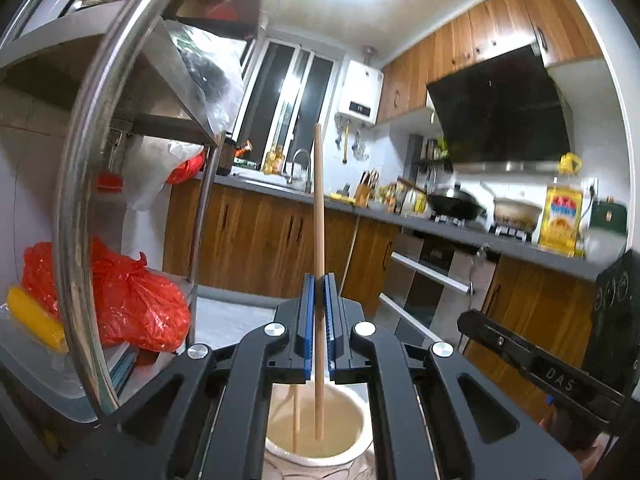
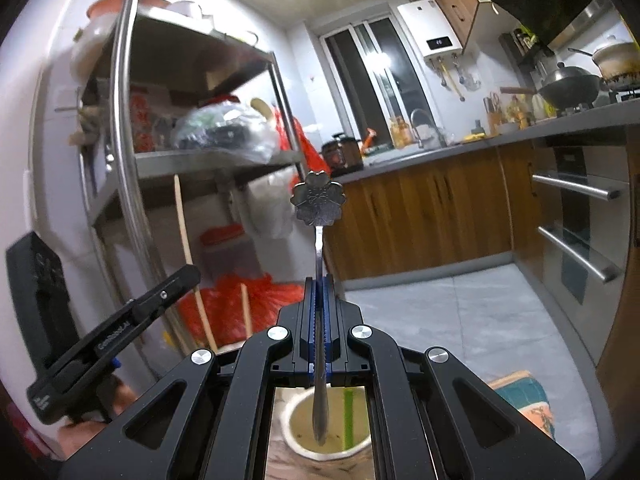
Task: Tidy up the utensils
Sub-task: 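Drop the chopstick into the large pot while the right tool drops the spoon into the small pot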
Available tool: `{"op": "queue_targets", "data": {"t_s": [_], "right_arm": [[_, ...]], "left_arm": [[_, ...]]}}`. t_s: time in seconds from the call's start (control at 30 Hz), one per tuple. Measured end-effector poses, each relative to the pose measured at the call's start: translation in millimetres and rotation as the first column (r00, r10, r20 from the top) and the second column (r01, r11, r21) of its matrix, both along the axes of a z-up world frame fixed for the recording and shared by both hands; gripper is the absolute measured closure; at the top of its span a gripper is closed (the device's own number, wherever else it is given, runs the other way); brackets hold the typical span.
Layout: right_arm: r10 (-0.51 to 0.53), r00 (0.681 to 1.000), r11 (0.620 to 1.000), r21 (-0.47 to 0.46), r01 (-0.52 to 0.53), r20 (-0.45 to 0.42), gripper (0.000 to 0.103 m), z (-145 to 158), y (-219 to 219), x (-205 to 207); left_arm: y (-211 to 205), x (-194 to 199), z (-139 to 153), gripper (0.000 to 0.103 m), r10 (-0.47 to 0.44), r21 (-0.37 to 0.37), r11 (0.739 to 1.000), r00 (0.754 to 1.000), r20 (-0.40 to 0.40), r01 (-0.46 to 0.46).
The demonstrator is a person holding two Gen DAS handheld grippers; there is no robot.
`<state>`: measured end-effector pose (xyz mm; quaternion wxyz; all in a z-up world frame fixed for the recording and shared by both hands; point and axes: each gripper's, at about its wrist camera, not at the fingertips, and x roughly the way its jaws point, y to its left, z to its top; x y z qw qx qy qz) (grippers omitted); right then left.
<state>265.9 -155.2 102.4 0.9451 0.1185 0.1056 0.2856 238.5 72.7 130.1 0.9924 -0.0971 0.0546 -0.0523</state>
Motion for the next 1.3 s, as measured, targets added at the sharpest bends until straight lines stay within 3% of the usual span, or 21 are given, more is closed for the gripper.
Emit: {"op": "queue_targets", "data": {"t_s": [0.27, 0.43, 0.67, 1.3], "right_arm": [[-0.008, 0.997, 0.992, -0.128, -0.002, -0.075, 0.099, -20, 11, 3], [-0.009, 0.992, 0.979, -0.203, -0.016, -0.124, 0.099, -28, 20, 5], [-0.010, 0.983, 0.965, -0.258, -0.038, -0.181, 0.099, -36, 32, 10], [-0.002, 0.972, 0.965, -0.255, -0.060, -0.237, 0.099, -45, 36, 19]], "left_arm": [[-10, 1, -19, 0.098, 0.027, 0.090, 0.996, 0.991, -0.132, -0.015], [-11, 7, -31, 0.098, 0.046, 0.129, 0.992, 0.968, -0.247, -0.014], [-4, 18, -36, 0.098, 0.008, 0.084, 0.996, 0.934, -0.357, 0.024], [-7, 22, -38, 0.097, -0.009, 0.092, 0.995, 0.926, -0.376, 0.048]]}}
